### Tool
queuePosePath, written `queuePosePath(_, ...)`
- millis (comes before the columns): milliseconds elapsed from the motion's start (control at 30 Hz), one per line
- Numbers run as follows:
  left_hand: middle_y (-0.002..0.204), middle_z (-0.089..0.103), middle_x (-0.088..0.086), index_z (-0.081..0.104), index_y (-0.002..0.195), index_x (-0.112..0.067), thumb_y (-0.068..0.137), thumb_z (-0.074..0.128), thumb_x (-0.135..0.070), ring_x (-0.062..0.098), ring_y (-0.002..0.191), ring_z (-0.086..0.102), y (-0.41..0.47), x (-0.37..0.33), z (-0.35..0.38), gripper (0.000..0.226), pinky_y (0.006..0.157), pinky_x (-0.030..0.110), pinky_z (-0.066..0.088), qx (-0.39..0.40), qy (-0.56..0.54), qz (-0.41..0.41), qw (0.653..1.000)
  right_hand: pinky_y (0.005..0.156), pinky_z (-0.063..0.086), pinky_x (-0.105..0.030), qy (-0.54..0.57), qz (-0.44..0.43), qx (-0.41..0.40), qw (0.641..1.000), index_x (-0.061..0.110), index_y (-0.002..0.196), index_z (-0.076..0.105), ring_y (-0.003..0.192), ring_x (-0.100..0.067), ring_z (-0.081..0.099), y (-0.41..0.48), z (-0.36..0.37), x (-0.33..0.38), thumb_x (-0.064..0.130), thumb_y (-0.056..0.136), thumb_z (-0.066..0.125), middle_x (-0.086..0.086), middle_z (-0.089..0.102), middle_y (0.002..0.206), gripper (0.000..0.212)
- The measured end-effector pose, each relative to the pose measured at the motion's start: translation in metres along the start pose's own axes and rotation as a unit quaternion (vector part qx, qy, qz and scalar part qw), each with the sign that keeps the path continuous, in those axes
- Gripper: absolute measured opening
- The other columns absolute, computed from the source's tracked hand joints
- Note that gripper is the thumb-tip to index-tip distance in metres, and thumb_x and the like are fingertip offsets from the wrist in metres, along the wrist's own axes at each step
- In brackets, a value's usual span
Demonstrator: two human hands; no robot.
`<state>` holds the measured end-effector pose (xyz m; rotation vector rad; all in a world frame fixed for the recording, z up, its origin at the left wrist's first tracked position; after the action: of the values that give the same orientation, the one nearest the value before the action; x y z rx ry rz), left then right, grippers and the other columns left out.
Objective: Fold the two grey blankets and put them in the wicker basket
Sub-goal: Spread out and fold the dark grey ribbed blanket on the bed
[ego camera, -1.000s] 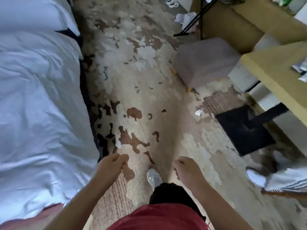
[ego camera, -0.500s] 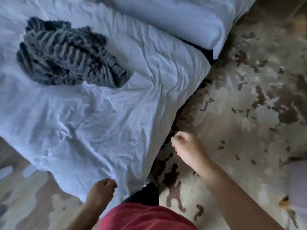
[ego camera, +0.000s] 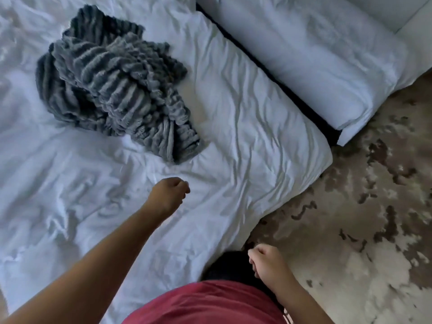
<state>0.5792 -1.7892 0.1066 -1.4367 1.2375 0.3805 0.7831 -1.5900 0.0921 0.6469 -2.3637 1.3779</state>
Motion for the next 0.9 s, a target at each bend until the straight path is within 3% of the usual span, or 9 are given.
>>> queuePosePath(133, 0.055, 0.054, 0.001, 0.059, 0.056, -0.014, 0.086, 0.052, -0.013, 0.022, 0.058, 0.047, 0.031, 0.05, -0.036, 0.032, 0.063, 0.031, 0.039, -0.098, -0.046, -0.119, 0.987, 0.049, 0.039, -0.024, -0.103, -0.046, 0.068, 0.991, 0.013, 0.058, 0.051, 0.045, -0.012, 0.047, 0.102, -0.004, 0.091, 0.014, 0.083, 0.049, 0.003, 0.049, 0.048, 0.026)
queuePosePath(267, 0.052, 0.054, 0.002, 0.06, 0.056, -0.014, 0.087, 0.052, -0.011, 0.024, 0.055, 0.048, 0.024, 0.101, -0.053, 0.032, 0.06, 0.029, 0.037, -0.205, -0.118, -0.257, 0.937, 0.061, 0.045, -0.034, -0.22, -0.13, 0.118, 0.959, 0.011, 0.066, 0.054, 0.057, -0.022, 0.05, 0.206, 0.019, 0.205, 0.018, 0.085, 0.052, -0.006, 0.053, 0.058, 0.021)
queuePosePath(367, 0.064, 0.061, 0.005, 0.063, 0.069, -0.017, 0.092, 0.053, -0.02, 0.018, 0.051, 0.053, 0.031, 0.121, -0.041, 0.025, 0.055, 0.027, 0.041, -0.265, -0.169, -0.302, 0.9, 0.066, 0.042, -0.03, -0.227, -0.196, 0.14, 0.944, 0.016, 0.085, 0.057, 0.07, -0.023, 0.055, 0.285, 0.063, 0.295, 0.033, 0.085, 0.058, -0.003, 0.058, 0.073, 0.018)
queuePosePath(467, 0.082, 0.066, 0.003, 0.062, 0.094, -0.023, 0.092, 0.053, -0.035, 0.021, 0.067, 0.065, 0.066, 0.13, -0.023, 0.014, 0.072, 0.036, 0.051, -0.266, -0.174, -0.313, 0.895, 0.096, 0.04, -0.032, -0.22, -0.204, 0.137, 0.944, 0.013, 0.141, 0.037, 0.122, -0.024, 0.049, 0.348, 0.123, 0.363, 0.05, 0.08, 0.067, -0.007, 0.049, 0.136, 0.077)
queuePosePath(533, 0.095, 0.065, 0.002, 0.056, 0.118, -0.024, 0.09, 0.056, -0.041, 0.026, 0.085, 0.067, 0.095, 0.133, -0.016, 0.033, 0.081, 0.038, 0.052, -0.269, -0.185, -0.319, 0.89, 0.102, 0.037, -0.033, -0.219, -0.164, 0.194, 0.942, 0.015, 0.149, 0.023, 0.127, -0.022, 0.046, 0.366, 0.17, 0.38, 0.05, 0.08, 0.069, -0.003, 0.038, 0.148, 0.091)
queuePosePath(633, 0.128, 0.054, 0.008, 0.036, 0.141, -0.029, 0.085, 0.059, -0.049, 0.03, 0.109, 0.059, 0.145, 0.133, -0.012, 0.064, 0.091, 0.037, 0.049, -0.26, -0.24, -0.317, 0.88, 0.084, 0.044, -0.032, -0.246, -0.136, 0.256, 0.925, 0.016, 0.118, 0.048, 0.086, -0.02, 0.061, 0.365, 0.215, 0.376, 0.025, 0.088, 0.063, -0.002, 0.061, 0.104, 0.035)
queuePosePath(733, 0.148, 0.039, 0.01, 0.015, 0.151, -0.028, 0.082, 0.064, -0.053, 0.029, 0.129, 0.045, 0.2, 0.129, -0.02, 0.088, 0.091, 0.029, 0.038, -0.282, -0.239, -0.292, 0.882, 0.067, 0.039, -0.025, -0.314, -0.253, 0.194, 0.894, 0.013, 0.084, 0.048, 0.067, -0.019, 0.047, 0.348, 0.219, 0.355, 0.017, 0.082, 0.058, 0.001, 0.047, 0.073, 0.011)
queuePosePath(800, 0.143, 0.045, 0.011, 0.01, 0.152, -0.026, 0.079, 0.068, -0.049, 0.028, 0.122, 0.051, 0.238, 0.122, -0.029, 0.095, 0.09, 0.03, 0.045, -0.293, -0.261, -0.265, 0.881, 0.059, 0.038, -0.025, -0.309, -0.248, 0.227, 0.889, 0.016, 0.07, 0.048, 0.064, -0.021, 0.049, 0.333, 0.209, 0.319, 0.017, 0.078, 0.06, -0.001, 0.051, 0.068, 0.015)
queuePosePath(900, 0.112, 0.062, 0.009, 0.024, 0.148, -0.021, 0.08, 0.069, -0.025, 0.021, 0.085, 0.063, 0.279, 0.111, -0.029, 0.082, 0.067, 0.027, 0.053, -0.242, -0.251, -0.264, 0.9, 0.059, 0.047, -0.034, -0.264, -0.177, 0.232, 0.919, 0.016, 0.072, 0.053, 0.065, -0.023, 0.055, 0.331, 0.169, 0.258, 0.011, 0.077, 0.056, 0.0, 0.061, 0.066, 0.008)
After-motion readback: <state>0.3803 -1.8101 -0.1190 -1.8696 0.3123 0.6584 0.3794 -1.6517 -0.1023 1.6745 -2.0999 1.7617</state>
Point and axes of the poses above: each hand's wrist, its own y-axis towards the middle knuckle, its own z-axis out of the palm, x = y × z, the point moved 5 cm from there along y, towards the middle knuckle
